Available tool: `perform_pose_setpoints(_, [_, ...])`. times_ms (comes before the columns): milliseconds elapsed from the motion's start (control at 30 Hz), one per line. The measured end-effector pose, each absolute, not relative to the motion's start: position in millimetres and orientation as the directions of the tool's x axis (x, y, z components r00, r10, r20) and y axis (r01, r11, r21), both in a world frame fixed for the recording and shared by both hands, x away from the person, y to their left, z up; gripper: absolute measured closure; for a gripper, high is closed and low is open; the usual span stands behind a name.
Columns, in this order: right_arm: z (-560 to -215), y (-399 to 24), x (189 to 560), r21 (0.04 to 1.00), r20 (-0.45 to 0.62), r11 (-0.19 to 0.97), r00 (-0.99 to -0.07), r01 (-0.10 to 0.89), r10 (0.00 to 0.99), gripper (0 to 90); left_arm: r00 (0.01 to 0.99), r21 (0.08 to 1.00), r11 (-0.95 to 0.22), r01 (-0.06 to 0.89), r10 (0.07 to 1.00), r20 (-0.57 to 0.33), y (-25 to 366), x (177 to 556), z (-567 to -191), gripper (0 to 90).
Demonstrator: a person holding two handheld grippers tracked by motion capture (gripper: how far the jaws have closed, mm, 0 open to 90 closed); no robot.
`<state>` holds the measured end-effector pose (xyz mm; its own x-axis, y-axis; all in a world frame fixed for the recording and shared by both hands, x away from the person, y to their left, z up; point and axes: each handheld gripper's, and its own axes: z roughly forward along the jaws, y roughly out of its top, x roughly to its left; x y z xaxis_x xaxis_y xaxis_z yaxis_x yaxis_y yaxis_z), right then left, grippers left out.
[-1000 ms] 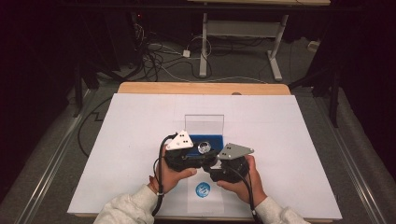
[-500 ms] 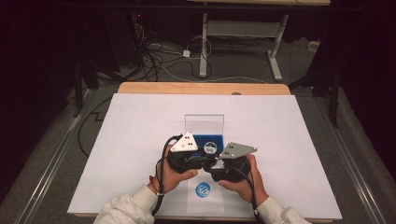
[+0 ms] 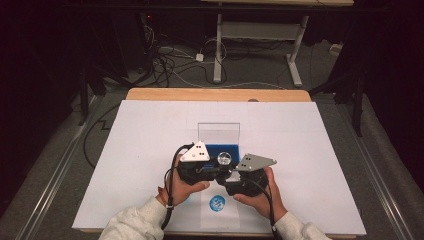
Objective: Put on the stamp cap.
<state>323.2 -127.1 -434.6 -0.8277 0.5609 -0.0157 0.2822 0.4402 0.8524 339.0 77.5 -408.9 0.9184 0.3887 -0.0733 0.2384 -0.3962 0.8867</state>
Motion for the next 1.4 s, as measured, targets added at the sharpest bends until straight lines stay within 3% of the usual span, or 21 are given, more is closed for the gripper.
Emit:
perform_pose_setpoints(400, [-432.2, -124.4, 319.3, 0.853, -0.056, 0.459, -0.833, 0.246, 0.55, 35.0, 0.931, 0.895, -0.401, 0.195, 0.364, -0.039, 77.5, 335.8, -408.2, 72.3])
perform_pose_setpoints(767, [-428.2, -126.5, 318.2, 0.873, -0.029, 0.412, -0.817, 0.26, 0.576, 29.4, 0.927, 0.924, -0.349, 0.155, 0.376, -0.014, 83.4, 332.6, -403.4, 72.3])
perform_pose_setpoints(933, [-426.2, -126.8, 316.8, 0.877, -0.042, 0.408, -0.805, 0.254, 0.591, 24.8, 0.919, 0.934, -0.324, 0.149, 0.394, -0.01, 87.1, 332.0, -400.6, 72.3])
perform_pose_setpoints(967, [-426.2, -125.9, 316.5, 0.875, -0.039, 0.411, -0.811, 0.253, 0.583, 18.5, 0.916, 0.936, -0.318, 0.151, 0.401, -0.012, 88.3, 332.5, -399.8, 72.3])
perform_pose_setpoints(1400, [-427.2, -124.4, 310.5, 0.851, -0.125, 0.481, -0.81, 0.209, 0.573, 18.4, 0.898, 0.94, -0.302, 0.156, 0.439, -0.008, 107.7, 338.5, -391.4, 72.3])
